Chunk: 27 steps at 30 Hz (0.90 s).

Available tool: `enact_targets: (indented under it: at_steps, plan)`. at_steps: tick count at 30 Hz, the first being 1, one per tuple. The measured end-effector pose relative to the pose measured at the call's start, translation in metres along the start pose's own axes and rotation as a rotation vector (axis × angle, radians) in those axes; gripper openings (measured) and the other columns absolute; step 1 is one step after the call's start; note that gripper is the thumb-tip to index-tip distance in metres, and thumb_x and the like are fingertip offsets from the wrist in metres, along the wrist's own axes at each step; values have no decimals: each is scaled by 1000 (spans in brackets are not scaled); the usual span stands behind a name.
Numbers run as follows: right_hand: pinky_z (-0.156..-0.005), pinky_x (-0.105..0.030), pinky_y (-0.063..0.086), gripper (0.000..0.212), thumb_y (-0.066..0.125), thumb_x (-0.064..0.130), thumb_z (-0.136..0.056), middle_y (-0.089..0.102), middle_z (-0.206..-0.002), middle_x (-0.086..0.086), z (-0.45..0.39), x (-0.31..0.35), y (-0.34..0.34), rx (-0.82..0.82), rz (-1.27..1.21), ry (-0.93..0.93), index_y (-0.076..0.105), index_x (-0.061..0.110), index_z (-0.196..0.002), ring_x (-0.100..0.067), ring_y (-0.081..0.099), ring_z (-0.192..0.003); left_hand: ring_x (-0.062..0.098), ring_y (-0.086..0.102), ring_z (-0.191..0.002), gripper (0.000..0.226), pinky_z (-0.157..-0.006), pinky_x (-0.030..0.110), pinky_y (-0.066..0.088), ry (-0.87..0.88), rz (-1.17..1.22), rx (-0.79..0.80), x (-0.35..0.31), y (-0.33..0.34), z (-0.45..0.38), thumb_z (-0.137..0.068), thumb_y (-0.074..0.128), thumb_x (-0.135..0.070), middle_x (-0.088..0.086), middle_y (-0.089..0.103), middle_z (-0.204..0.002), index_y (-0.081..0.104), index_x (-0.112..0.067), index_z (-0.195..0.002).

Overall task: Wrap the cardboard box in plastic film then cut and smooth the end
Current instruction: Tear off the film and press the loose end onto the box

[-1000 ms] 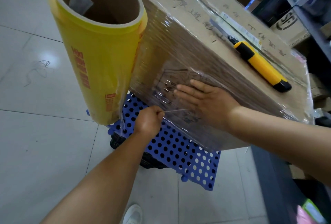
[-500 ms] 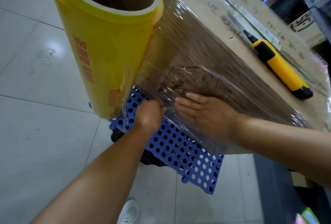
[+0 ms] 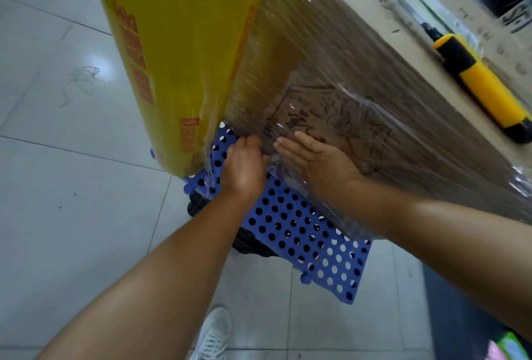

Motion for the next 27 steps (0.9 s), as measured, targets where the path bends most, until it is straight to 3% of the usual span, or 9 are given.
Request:
enact_targets:
  at_steps: [4, 8, 12, 16, 22, 27]
  plan:
    - [-110, -47, -22, 72, 20, 44, -101, -27, -156, -12, -16, 3, -9, -37, -31, 56, -16, 7, -150, -30, -27, -142, 37, 49, -107, 44, -78, 43, 46, 35, -115, 15, 9, -5, 11, -83, 58, 2, 21, 51, -117, 49, -1, -126]
    - [-112, -45, -20, 68, 17, 41, -101, -25, -157, -11, -11, 6, -8, -122, -100, 79, -17, 7, -149, -29, -24, -144, 44, 57, -94, 59, -69, 46, 51, 200, -152, 8, 17, -6, 24, -67, 69, 13, 28, 59, -109, 51, 10, -123]
    - [-112, -46, -19, 69, 16, 42, -101, -22, -157, -12, 5, 36, 3, -84, 1, -49, -17, 5, -148, -30, -21, -145, 44, 56, -106, 67, -81, 47, 50, 242, -160, 36, 19, -9, 32, -67, 71, 12, 30, 55, -122, 44, 12, -129]
    - [-113, -44, -18, 70, 18, 43, -101, -21, -158, -11, -5, 36, 10, -4, -30, -35, -15, 4, -149, -28, -19, -145, 35, 38, -129, 70, -101, 40, 37, 255, -141, 65, 18, -10, 35, -81, 63, 4, 23, 38, -142, 28, 5, -141]
    - [-114, -42, -18, 66, 14, 41, -100, -20, -159, -8, -46, 24, -14, -57, -86, 15, -13, 8, -151, -25, -21, -145, 33, 41, -128, 67, -104, 34, 35, 259, -72, 51, 11, -10, 42, -81, 62, 9, 23, 40, -141, 31, 5, -140]
    - [-111, -44, -20, 64, 13, 38, -101, -21, -158, -11, -17, 24, -18, -175, -170, 91, -14, 6, -150, -28, -20, -145, 29, 37, -132, 66, -107, 30, 30, 259, -31, 58, 6, -16, 45, -83, 55, 10, 21, 36, -144, 27, 3, -143]
Point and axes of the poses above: each hand's wrist, its own z-axis away from the middle knuckle, its own y-axis out of the palm, x = y × z, the point moved 3 cm from there along -z, towards the middle knuckle
